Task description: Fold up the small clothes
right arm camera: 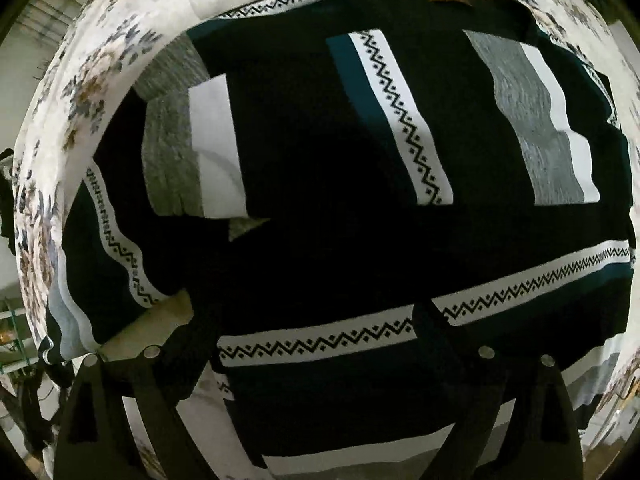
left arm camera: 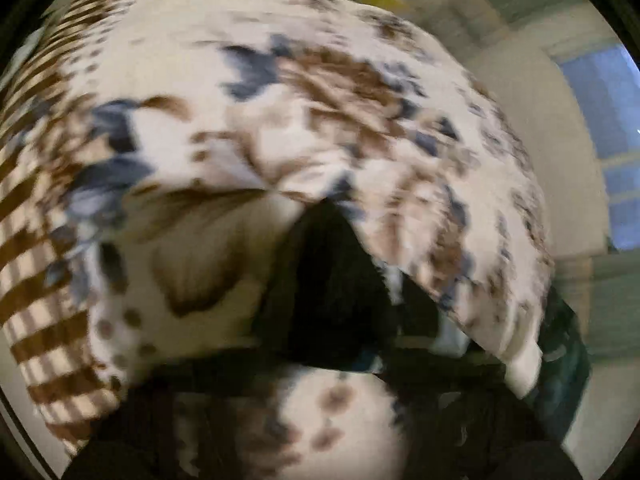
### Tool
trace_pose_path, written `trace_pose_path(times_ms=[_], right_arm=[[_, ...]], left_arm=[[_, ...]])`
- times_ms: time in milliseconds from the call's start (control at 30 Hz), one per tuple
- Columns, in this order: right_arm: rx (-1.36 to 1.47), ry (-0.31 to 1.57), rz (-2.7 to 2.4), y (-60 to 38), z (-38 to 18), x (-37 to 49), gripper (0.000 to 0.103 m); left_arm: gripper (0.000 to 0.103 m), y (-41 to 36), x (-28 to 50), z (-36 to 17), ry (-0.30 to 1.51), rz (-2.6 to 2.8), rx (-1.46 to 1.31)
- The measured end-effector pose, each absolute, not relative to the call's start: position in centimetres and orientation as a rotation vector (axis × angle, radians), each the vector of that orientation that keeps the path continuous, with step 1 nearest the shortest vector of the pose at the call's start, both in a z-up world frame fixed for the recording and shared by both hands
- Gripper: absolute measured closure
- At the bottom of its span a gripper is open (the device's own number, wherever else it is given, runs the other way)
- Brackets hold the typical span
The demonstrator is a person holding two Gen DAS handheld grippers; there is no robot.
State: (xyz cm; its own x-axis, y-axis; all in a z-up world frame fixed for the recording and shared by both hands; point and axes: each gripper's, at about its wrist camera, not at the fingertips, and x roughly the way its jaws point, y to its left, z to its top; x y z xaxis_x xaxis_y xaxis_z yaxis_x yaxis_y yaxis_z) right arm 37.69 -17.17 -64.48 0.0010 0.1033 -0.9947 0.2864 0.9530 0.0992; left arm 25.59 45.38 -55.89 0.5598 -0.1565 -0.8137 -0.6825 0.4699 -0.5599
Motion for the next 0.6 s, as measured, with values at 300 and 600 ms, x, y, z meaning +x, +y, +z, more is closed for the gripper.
trace_pose_path(times_ms=[300,600], right_arm=[[0.318,1.558,-0.108,-17.3,-63.4,37.0,0.007],[0.329,1.564,-0.136,-19.5,-62.5,36.2,0.007]], left_arm=[[0.101,46.1,21.5,-52.3,0.967,0.35,-0.978],[0.037,45.8,15.3,-56.2,0.943,0.409,-1.323]])
